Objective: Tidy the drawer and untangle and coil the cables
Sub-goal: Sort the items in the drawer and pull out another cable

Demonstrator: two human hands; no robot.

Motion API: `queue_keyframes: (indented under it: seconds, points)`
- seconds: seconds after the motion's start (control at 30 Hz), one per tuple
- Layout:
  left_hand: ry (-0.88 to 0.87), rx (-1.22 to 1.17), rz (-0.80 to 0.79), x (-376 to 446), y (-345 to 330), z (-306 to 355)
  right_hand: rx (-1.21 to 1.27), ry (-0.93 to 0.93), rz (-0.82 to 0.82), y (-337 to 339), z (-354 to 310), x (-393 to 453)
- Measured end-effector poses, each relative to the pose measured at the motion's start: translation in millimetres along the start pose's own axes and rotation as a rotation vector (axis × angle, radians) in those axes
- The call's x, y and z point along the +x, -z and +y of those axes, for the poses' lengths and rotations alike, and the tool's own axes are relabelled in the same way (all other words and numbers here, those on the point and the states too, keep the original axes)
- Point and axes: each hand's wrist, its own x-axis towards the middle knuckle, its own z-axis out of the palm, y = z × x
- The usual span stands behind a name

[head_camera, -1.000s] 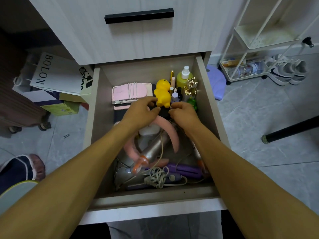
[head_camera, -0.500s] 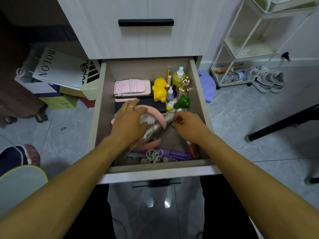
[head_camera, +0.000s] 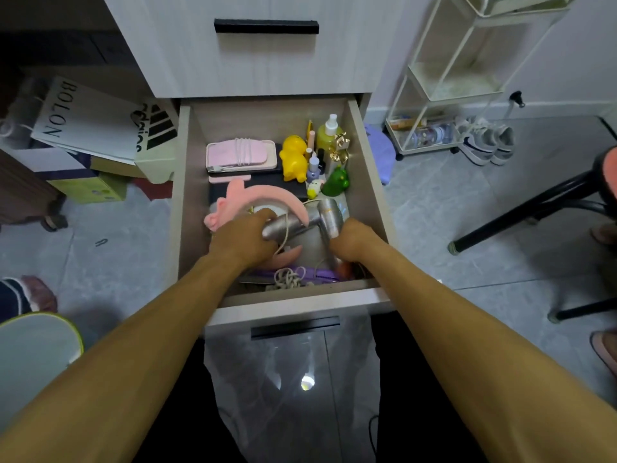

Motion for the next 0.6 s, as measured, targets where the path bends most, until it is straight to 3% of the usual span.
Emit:
queue_keyframes:
  seconds: [0.1, 0.17, 0.23, 0.33, 0.43, 0.6]
  points:
    - [0.002, 0.034, 0.076, -5, 9, -9, -0.004, -0.019, -0.169, -2, -1, 5]
    - [0.003, 0.091, 0.063, -7, 8, -17, 0.014, 0.05, -0.201, -3, -3, 4]
    - [-0.016, -0.003, 0.133, -8, 8, -19, 0.154, 0.12, -0.212, -3, -4, 2]
    - [-0.184, -0.092, 0.243, -3, 8, -6, 0.214, 0.213, -0.249, -2, -2, -1]
    - [-0.374, 0.045, 0.106, 5, 3, 16, 0.102, 0.257, -0.28, 4, -1, -11]
    - [-0.555, 0.519, -0.259, 26, -11, 40, -0.246, 0.249, -0.284, 1, 6, -21]
